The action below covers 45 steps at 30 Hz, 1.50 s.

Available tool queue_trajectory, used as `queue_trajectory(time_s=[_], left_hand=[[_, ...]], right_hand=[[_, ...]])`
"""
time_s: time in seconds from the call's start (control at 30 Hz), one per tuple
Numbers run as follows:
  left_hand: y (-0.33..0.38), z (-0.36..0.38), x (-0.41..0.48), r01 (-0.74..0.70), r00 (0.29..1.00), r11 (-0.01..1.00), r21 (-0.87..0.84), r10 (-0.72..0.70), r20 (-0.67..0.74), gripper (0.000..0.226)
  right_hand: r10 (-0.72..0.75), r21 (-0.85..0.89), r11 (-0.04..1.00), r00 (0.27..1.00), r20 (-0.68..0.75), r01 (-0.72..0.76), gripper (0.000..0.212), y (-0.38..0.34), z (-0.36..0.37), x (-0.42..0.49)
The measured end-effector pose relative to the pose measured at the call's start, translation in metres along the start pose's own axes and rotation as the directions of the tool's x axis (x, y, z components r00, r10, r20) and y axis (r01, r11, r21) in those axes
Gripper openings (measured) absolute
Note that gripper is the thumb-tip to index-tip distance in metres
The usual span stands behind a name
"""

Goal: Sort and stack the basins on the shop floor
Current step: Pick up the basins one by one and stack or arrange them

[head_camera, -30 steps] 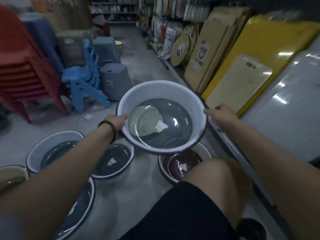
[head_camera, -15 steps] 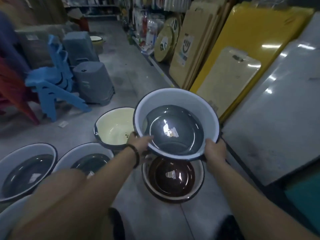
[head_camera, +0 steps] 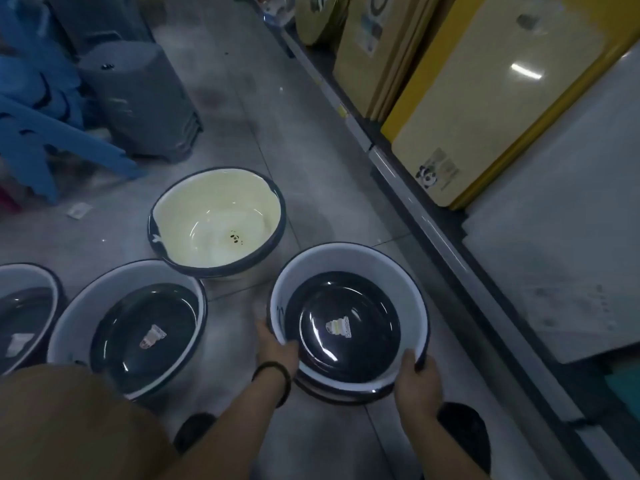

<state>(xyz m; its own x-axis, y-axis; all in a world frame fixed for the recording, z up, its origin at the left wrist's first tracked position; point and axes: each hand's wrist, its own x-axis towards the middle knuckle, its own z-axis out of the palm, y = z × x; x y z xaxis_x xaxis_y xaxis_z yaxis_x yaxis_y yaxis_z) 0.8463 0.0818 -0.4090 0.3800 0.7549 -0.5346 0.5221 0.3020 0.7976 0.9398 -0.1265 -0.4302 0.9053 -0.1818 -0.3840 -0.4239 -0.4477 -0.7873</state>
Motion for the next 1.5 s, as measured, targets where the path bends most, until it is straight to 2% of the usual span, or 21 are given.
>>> queue_trajectory(time_s=[0.1, 0.2, 0.23, 0.43, 0.57, 0.63, 0.7, 0.77, 0.8, 0.87, 0.93, 1.03, 1.1, 1.13, 1.27, 1.4, 1.43, 1.5], left_hand=[[-0.011, 0.006, 0.005, 0.035, 0.999, 0.996, 0.087, -0.034, -0.019, 0.050], [-0.024, 0.007, 0.012, 0.046, 0.988, 0.909, 0.415, 0.021, -0.154, 0.044], [-0.027, 0.008, 0.013, 0.067, 0.985, 0.891, 0.450, 0.012, -0.170, 0.044], [-0.037, 0.010, 0.017, 0.032, 0.999, 0.969, 0.245, -0.032, -0.002, 0.053], [-0.028, 0.007, 0.028, 0.047, 0.994, 0.953, 0.299, -0.075, 0.082, 0.059], [-0.019, 0.005, 0.026, 0.063, 0.986, 0.928, 0.367, -0.115, 0.124, 0.064], [-0.010, 0.004, 0.021, 0.088, 0.976, 0.904, 0.419, -0.163, 0.147, 0.075], [0.007, -0.001, 0.011, 0.060, 0.973, 0.877, 0.477, -0.157, 0.167, 0.071], [0.019, -0.006, 0.006, 0.000, 0.973, 0.841, 0.542, -0.126, 0.194, 0.061], [0.047, -0.022, -0.004, -0.133, 0.958, 0.703, 0.699, -0.090, 0.272, 0.048], [0.076, -0.042, -0.016, -0.230, 0.939, 0.501, 0.835, -0.110, 0.325, 0.047], [0.117, -0.084, -0.035, -0.301, 0.942, 0.231, 0.925, -0.080, 0.327, 0.050], [0.142, -0.126, -0.047, -0.285, 0.958, 0.125, 0.950, 0.011, 0.286, 0.045], [0.151, -0.149, -0.052, -0.265, 0.964, 0.108, 0.958, 0.048, 0.261, 0.043], [0.153, -0.231, -0.066, -0.169, 0.983, 0.109, 0.980, 0.089, 0.159, 0.041], [0.132, -0.268, -0.063, -0.166, 0.985, 0.323, 0.932, 0.088, 0.145, 0.027], [0.133, -0.270, -0.058, -0.199, 0.980, 0.378, 0.904, 0.108, 0.170, 0.027], [0.136, -0.273, -0.047, -0.245, 0.967, 0.454, 0.857, 0.181, 0.181, 0.027]], right_hand=[[-0.056, -0.086, 0.995, 0.998, 0.013, 0.057, 0.030, 0.015, -0.001, 0.007], [0.027, -0.078, 0.997, 0.998, 0.064, -0.022, 0.024, 0.026, 0.003, 0.007], [0.035, -0.081, 0.996, 0.997, 0.075, -0.028, 0.028, 0.029, 0.004, 0.008], [0.180, -0.112, 0.980, 0.968, 0.176, -0.162, 0.047, 0.033, 0.011, 0.015], [0.231, -0.098, 0.972, 0.953, 0.196, -0.216, 0.048, 0.031, 0.009, 0.013], [0.189, -0.220, 0.963, 0.971, 0.147, -0.154, 0.056, 0.027, 0.006, 0.012], [0.134, -0.401, 0.909, 0.991, 0.023, -0.114, 0.067, 0.012, 0.003, 0.007], [-0.032, -0.485, 0.875, 0.999, -0.025, 0.016, 0.063, -0.011, 0.006, -0.006], [-0.129, -0.486, 0.867, 0.992, -0.009, 0.109, 0.057, -0.022, 0.013, -0.013], [-0.285, -0.427, 0.853, 0.953, 0.099, 0.299, 0.040, -0.043, 0.032, -0.027], [-0.304, -0.259, 0.891, 0.914, 0.269, 0.373, 0.023, -0.062, 0.059, -0.046], [-0.152, -0.096, 0.963, 0.806, 0.573, 0.250, 0.010, -0.082, 0.105, -0.096], [-0.034, -0.040, 0.995, 0.709, 0.705, 0.088, 0.008, -0.085, 0.130, -0.136], [0.015, -0.032, 0.999, 0.665, 0.747, 0.015, 0.012, -0.086, 0.138, -0.155], [0.156, -0.080, 0.984, 0.538, 0.829, -0.161, 0.012, -0.089, 0.160, -0.208], [0.285, -0.164, 0.943, 0.446, 0.849, -0.289, 0.008, -0.081, 0.187, -0.221], [0.304, -0.175, 0.934, 0.435, 0.848, -0.313, 0.004, -0.079, 0.197, -0.220], [0.334, -0.180, 0.919, 0.448, 0.829, -0.351, 0.014, -0.078, 0.226, -0.216]])
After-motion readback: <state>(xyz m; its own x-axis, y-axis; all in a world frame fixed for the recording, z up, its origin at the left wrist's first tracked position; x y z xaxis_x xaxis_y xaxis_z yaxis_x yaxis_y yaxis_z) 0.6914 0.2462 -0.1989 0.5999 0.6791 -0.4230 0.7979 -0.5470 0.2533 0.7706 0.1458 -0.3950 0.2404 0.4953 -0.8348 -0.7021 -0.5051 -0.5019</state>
